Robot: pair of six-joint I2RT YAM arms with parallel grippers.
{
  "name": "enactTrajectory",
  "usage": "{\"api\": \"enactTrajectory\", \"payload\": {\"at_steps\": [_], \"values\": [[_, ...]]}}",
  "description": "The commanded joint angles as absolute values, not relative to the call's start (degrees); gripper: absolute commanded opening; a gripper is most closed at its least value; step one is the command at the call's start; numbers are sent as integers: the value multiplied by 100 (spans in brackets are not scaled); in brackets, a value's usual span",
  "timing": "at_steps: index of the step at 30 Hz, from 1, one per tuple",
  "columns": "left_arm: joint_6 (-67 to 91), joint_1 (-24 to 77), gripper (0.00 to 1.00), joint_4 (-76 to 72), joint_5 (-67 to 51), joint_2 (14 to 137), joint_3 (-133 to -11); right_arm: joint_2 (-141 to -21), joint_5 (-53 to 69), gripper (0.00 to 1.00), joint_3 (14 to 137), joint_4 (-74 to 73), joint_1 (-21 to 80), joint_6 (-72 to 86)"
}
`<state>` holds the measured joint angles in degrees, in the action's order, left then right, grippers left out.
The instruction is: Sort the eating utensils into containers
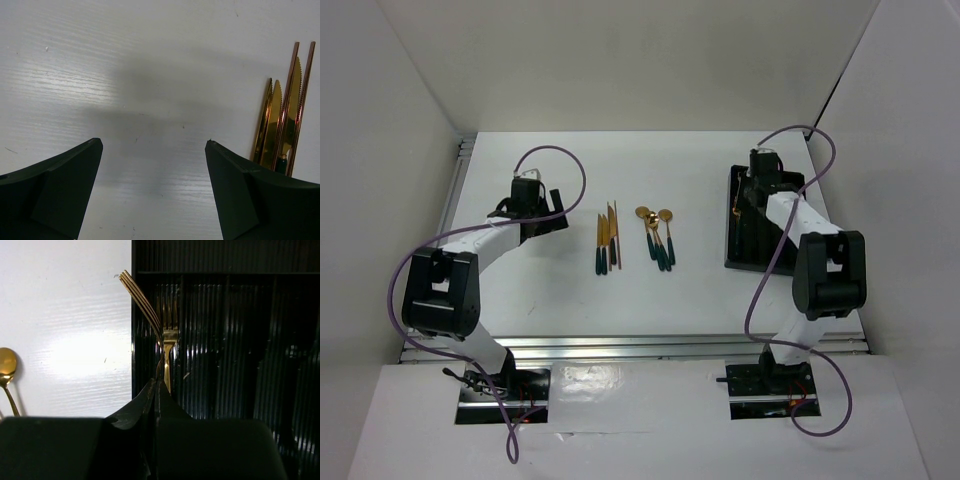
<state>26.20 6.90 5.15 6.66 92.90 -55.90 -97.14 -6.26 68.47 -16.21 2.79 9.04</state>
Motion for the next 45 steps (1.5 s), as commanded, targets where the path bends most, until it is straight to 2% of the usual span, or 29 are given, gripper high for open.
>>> {"api": "enactTrajectory", "payload": {"at_steps": [1, 8, 12, 13, 14, 17, 21, 24, 28, 30, 33, 36, 40, 45], "values": [[2725, 659, 99, 466, 765, 9316, -5783, -9853, -326, 2, 6838, -1441, 299, 817], [2725, 659, 99, 466, 765, 9369, -5783, -10212, -255, 2, 6838, -1502, 299, 817], [2725, 659, 99, 466, 765, 9422, -5836, -10327, -255, 7, 6952, -1556, 299, 870], [2725, 659, 99, 466, 765, 9422, -5836, -10327, -333, 19, 6952, -1556, 299, 870], [2725, 659, 99, 466, 765, 9422, -5836, -10327, -395, 25, 6952, -1608, 299, 940], [2725, 659, 99, 466, 765, 9422, -5836, -10048, -396, 36, 7005, -1608, 299, 1001], [2725, 659, 99, 466, 765, 9422, -5836, -9432, -281, 45, 6952, -1556, 483, 1002], [2725, 659, 99, 466, 765, 9422, -5836, -8871, -124, 46, 6874, -1320, 781, 1002], [2725, 659, 99, 466, 493, 9475, -5836, -8402, 1637, 52, 6277, -213, 1256, 853], [2725, 659, 99, 404, 378, 9475, -5836, -8542, 1846, 57, 6179, -10, 1650, 853], [2725, 659, 99, 343, 326, 9335, -5722, -8990, 1215, 57, 6468, -157, 2282, 853], [2663, 659, 99, 203, 272, 9203, -5599, -9649, 572, 51, 6820, -448, 2670, 1072], [2663, 659, 99, 149, 220, 9149, -5546, -10211, 843, 51, 6820, -185, 2742, 1213], [2663, 659, 99, 149, 220, 9149, -5546, -10678, 897, 41, 7180, -509, 2742, 1397]]}}
